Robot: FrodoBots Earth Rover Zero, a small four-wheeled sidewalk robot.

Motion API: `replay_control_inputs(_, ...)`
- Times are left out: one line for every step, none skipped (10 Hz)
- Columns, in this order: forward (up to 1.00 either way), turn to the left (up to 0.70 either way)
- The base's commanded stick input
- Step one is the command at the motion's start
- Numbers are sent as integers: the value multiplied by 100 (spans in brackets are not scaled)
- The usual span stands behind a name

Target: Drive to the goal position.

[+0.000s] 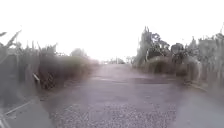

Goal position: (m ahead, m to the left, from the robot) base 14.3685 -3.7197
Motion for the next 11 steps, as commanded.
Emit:
replay_control_inputs(70,0)
replay_control_inputs(70,-1)
replay_control_inputs(70,-6)
replay_control_inputs(70,-11)
replay_control_inputs(70,-14)
replay_control_inputs(70,-14)
replay_control_inputs(70,-14)
replay_control_inputs(70,-14)
replay_control_inputs(70,-14)
replay_control_inputs(70,-14)
replay_control_inputs(70,-14)
